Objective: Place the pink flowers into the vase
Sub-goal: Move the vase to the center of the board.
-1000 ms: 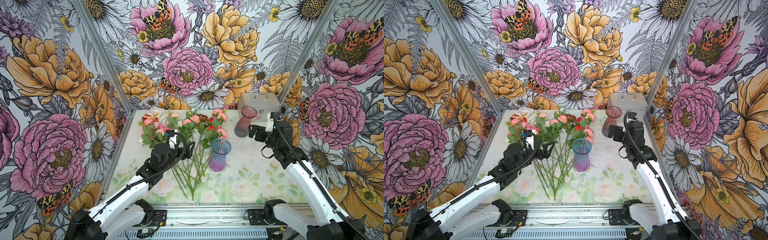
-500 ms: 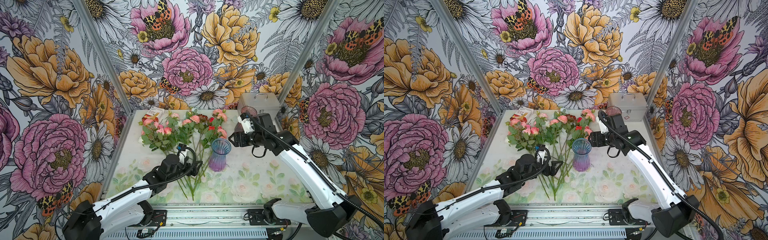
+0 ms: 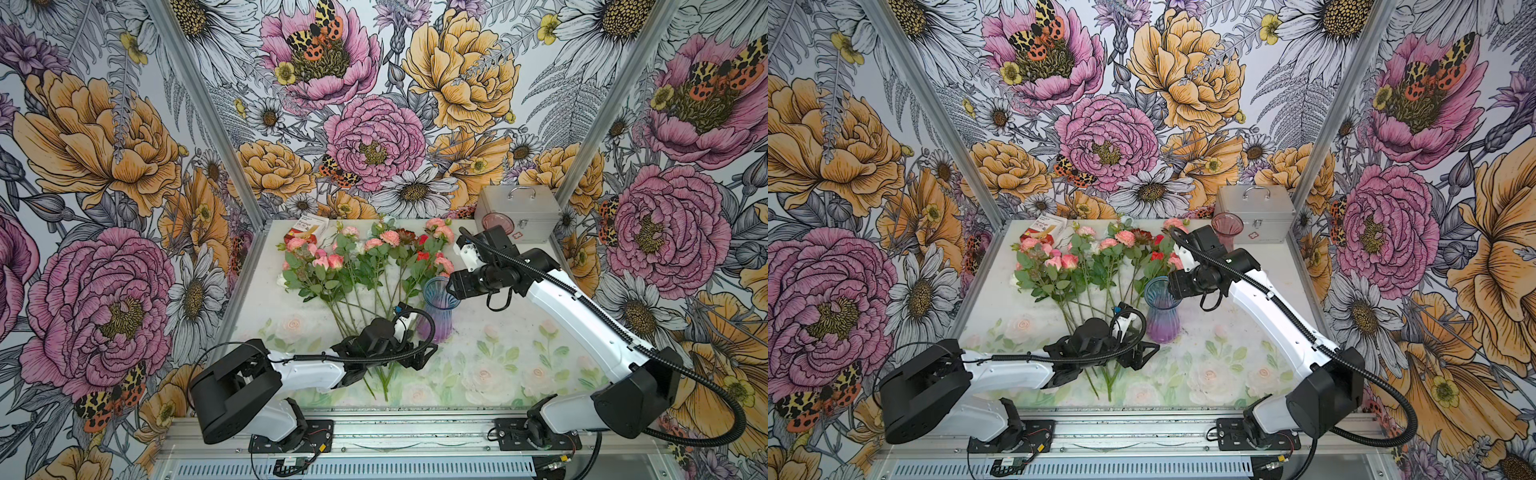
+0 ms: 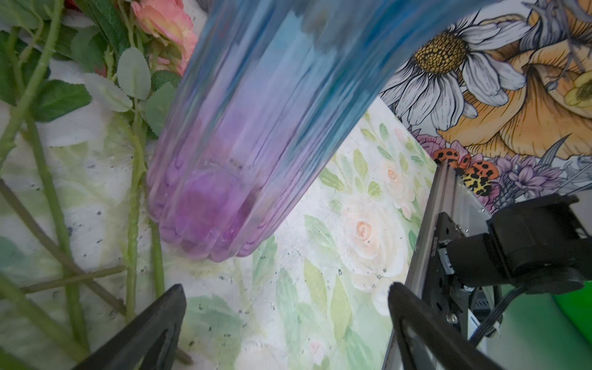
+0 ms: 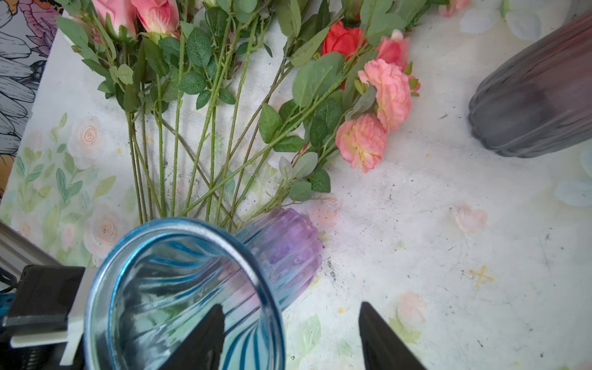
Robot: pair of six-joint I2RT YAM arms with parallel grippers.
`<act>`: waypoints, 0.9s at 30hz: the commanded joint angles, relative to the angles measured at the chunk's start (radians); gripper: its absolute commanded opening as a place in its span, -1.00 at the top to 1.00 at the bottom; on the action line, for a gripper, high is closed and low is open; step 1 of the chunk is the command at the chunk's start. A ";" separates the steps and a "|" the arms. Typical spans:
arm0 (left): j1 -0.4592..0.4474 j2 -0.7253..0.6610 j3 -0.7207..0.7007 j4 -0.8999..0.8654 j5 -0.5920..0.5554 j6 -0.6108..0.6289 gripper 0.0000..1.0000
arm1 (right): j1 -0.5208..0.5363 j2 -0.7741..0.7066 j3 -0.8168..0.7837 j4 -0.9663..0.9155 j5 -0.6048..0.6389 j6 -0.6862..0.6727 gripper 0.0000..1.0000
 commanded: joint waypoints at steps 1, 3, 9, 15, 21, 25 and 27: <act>0.003 0.062 -0.009 0.313 0.020 -0.060 -0.97 | 0.013 0.038 0.037 -0.003 0.048 -0.012 -0.17; 0.005 0.111 -0.020 0.407 0.019 -0.089 -0.97 | 0.017 0.054 0.043 -0.003 0.050 -0.014 -0.03; 0.011 0.217 -0.035 0.527 0.004 -0.122 -0.97 | 0.037 0.090 0.051 0.000 0.062 -0.015 0.12; 0.013 0.247 -0.017 0.510 -0.005 -0.120 -0.97 | 0.049 0.103 0.048 0.000 0.104 -0.012 0.54; 0.011 0.252 -0.007 0.497 -0.015 -0.111 -0.97 | 0.048 0.088 0.016 0.000 0.137 -0.015 0.71; 0.008 0.248 0.008 0.473 -0.012 -0.097 -0.97 | 0.017 0.081 0.003 0.002 0.113 -0.020 0.68; 0.009 0.239 0.025 0.444 -0.012 -0.082 -0.97 | -0.005 0.075 -0.002 0.002 0.096 -0.020 0.68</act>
